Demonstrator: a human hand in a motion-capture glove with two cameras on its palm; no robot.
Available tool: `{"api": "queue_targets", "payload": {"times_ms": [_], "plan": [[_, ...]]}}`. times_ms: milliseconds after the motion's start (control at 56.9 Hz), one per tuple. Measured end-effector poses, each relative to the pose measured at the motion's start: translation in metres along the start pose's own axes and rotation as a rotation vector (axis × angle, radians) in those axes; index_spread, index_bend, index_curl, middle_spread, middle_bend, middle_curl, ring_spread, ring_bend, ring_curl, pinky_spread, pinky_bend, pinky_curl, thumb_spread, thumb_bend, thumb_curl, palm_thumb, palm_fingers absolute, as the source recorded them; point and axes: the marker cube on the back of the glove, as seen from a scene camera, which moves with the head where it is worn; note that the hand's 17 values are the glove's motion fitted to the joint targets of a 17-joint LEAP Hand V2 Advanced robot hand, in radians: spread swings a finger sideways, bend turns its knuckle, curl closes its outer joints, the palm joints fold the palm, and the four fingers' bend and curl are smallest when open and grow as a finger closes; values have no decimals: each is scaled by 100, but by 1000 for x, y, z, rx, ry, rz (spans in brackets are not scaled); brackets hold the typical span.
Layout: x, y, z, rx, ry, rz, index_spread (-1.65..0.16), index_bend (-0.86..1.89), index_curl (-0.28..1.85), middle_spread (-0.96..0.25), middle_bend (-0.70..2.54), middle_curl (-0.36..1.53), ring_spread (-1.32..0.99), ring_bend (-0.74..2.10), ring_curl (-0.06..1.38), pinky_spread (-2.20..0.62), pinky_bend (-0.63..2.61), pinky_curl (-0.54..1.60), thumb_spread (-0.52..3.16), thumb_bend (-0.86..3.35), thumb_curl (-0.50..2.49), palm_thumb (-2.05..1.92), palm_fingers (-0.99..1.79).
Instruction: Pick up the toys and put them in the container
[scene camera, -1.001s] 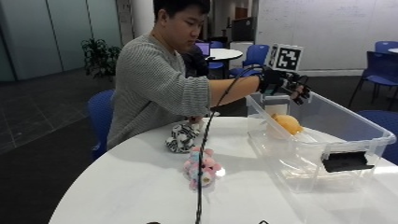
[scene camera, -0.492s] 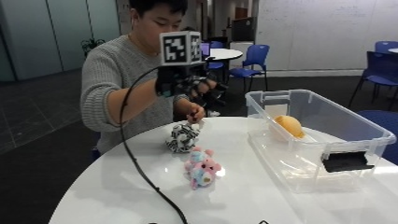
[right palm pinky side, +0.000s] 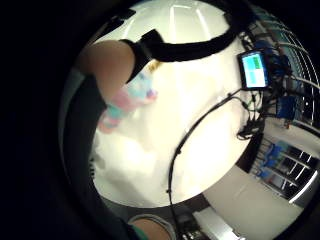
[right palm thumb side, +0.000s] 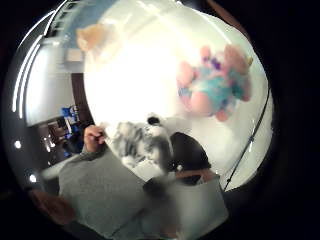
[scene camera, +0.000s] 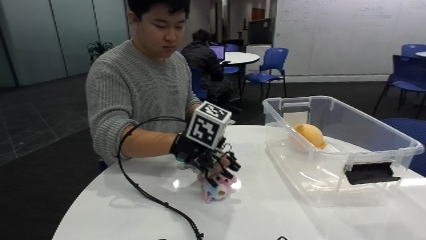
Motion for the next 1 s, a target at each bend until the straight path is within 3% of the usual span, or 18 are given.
{"api": "queue_targets", "payload": {"times_ms": [158,316,474,632,738,1001], "plan": [[-3,-20,40,-15,33,37,-38,18,35,-19,11,26,-12,28,33,2,111,31,131,0,35,20,-16],[-3,-31,47,111,-19,49,-41,42,43,-23,13,21,-17,38,34,-7,112,31,134,4,39,32,21],[0,-35,43,171,-21,40,-40,31,45,-28,40,31,-33,62,42,-20,102,29,135,9,46,45,55],[-2,-34,39,182,-51,24,-39,24,49,-33,41,36,-42,74,48,-33,106,32,129,12,53,56,68],[-8,-29,3,220,-108,16,-39,25,54,-35,39,38,-46,74,50,-37,110,35,121,11,59,60,68],[-18,5,-174,508,46,14,-42,23,66,-38,35,44,-50,72,52,-39,113,38,109,6,68,61,67]]}}
